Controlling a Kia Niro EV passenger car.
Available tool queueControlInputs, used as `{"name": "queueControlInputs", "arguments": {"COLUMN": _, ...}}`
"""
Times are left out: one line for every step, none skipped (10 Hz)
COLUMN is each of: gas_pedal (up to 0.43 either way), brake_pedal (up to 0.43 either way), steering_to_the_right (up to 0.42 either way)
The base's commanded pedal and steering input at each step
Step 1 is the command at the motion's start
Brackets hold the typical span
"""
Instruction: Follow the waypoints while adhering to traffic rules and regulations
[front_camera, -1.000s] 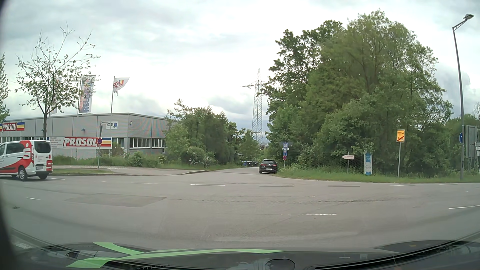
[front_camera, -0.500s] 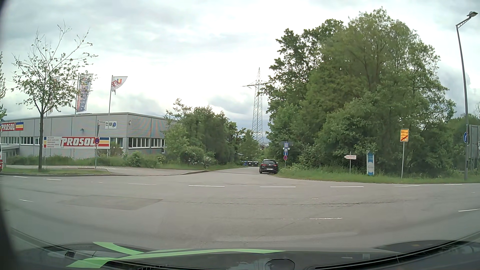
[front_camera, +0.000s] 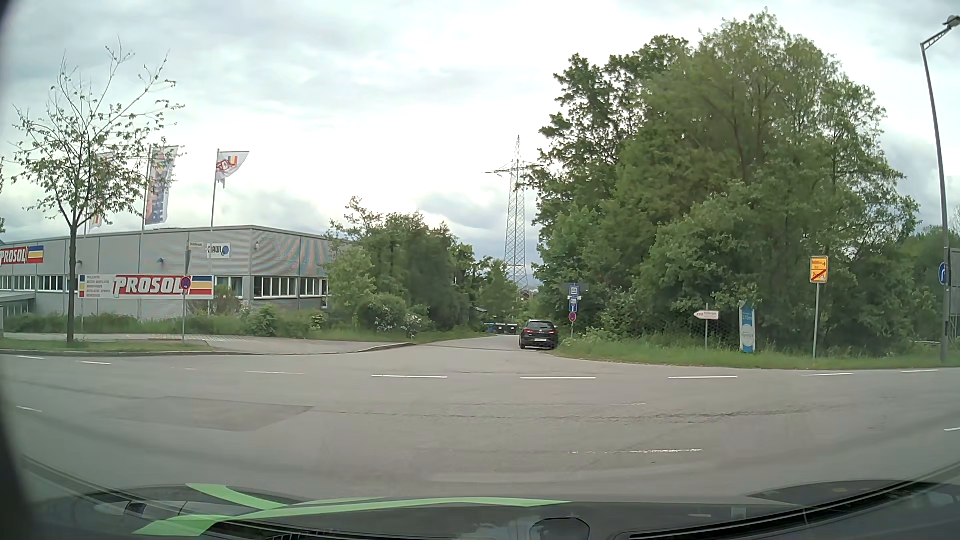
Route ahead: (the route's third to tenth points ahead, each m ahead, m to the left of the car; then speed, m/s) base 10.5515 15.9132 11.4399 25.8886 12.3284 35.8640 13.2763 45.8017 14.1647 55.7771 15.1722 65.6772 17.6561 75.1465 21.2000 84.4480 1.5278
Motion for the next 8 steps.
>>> {"name": "queueControlInputs", "arguments": {"gas_pedal": 0.047, "brake_pedal": 0.0, "steering_to_the_right": -0.009}}
{"name": "queueControlInputs", "arguments": {"gas_pedal": 0.047, "brake_pedal": 0.0, "steering_to_the_right": -0.009}}
{"name": "queueControlInputs", "arguments": {"gas_pedal": 0.047, "brake_pedal": 0.0, "steering_to_the_right": -0.009}}
{"name": "queueControlInputs", "arguments": {"gas_pedal": 0.039, "brake_pedal": 0.0, "steering_to_the_right": -0.009}}
{"name": "queueControlInputs", "arguments": {"gas_pedal": 0.028, "brake_pedal": 0.0, "steering_to_the_right": -0.008}}
{"name": "queueControlInputs", "arguments": {"gas_pedal": 0.028, "brake_pedal": 0.0, "steering_to_the_right": -0.008}}
{"name": "queueControlInputs", "arguments": {"gas_pedal": 0.02, "brake_pedal": 0.0, "steering_to_the_right": -0.008}}
{"name": "queueControlInputs", "arguments": {"gas_pedal": 0.02, "brake_pedal": 0.0, "steering_to_the_right": -0.01}}
